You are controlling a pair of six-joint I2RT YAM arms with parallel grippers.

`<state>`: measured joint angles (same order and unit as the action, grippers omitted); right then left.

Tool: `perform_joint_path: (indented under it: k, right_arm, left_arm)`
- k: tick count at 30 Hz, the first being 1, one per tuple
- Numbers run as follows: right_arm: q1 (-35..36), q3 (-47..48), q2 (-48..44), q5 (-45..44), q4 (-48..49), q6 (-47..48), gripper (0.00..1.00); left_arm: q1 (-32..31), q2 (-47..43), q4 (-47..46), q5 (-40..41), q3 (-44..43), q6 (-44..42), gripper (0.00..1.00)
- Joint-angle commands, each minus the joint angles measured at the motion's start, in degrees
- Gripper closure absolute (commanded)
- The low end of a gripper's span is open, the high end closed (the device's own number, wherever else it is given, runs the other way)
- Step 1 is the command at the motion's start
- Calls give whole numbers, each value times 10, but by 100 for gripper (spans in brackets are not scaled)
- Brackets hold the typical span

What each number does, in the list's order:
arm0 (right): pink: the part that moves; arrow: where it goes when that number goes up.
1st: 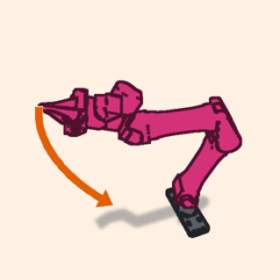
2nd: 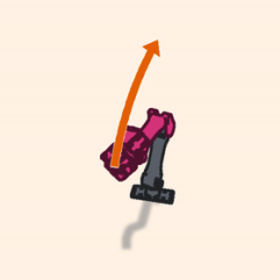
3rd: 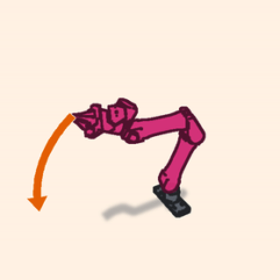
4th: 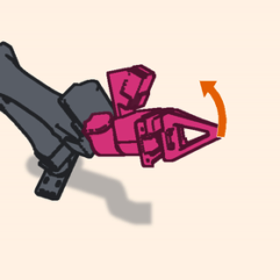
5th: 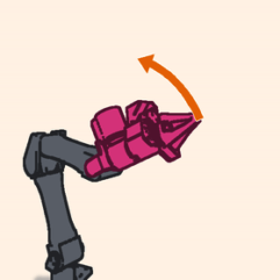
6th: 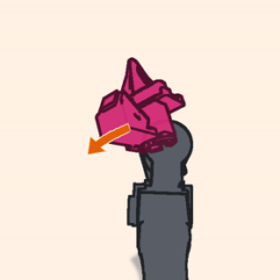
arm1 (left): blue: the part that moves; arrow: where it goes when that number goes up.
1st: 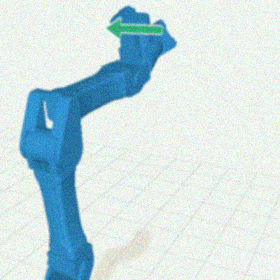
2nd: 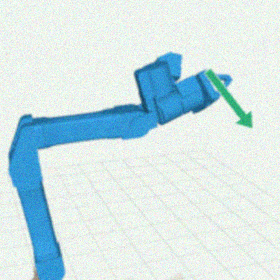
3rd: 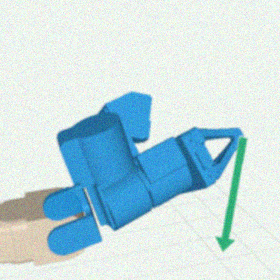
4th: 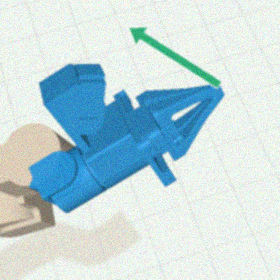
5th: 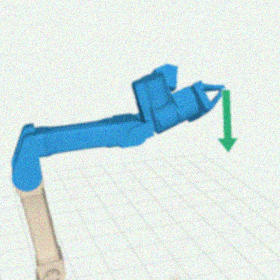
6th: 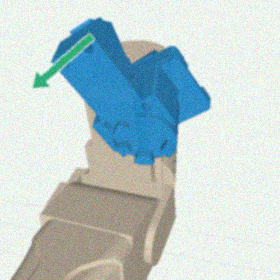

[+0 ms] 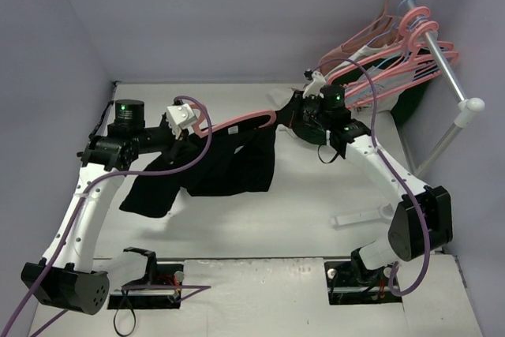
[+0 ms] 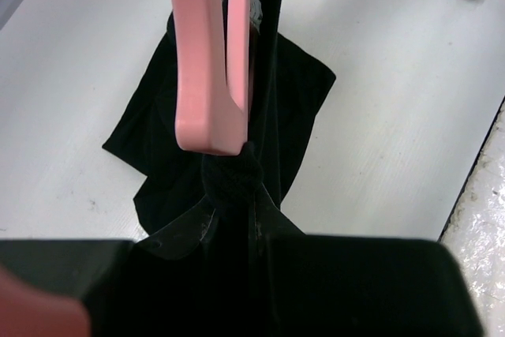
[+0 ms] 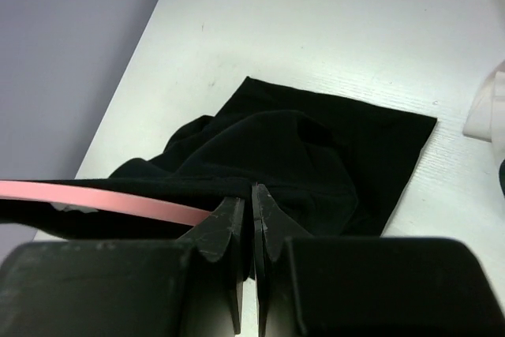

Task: Place the t-shirt on the hanger

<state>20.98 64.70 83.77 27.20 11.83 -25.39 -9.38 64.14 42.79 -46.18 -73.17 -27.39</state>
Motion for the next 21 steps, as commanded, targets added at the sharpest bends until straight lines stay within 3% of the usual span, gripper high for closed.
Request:
perform_joint_path:
  k: [1,7,11,16,21]
  right_arm:
    - [-88,60,-8,-98,-28,68,100]
    - [-78,166,22,-75,-80,107,100]
    - [-30,238,40,-86,-113,135,100]
    - [49,294,68,-74,-117,139,100]
    - [100,307,83,-89,-117,144,100]
  left_arm:
    - [11,-14,42,64,-11,-33,100]
    - [-7,22,64,129,-41,-34,100]
    - [-26,46,63,158,-97,-22,100]
    - [-52,76,49,126,-165,-4,100]
    - [-71,89,23,94,-146,7,100]
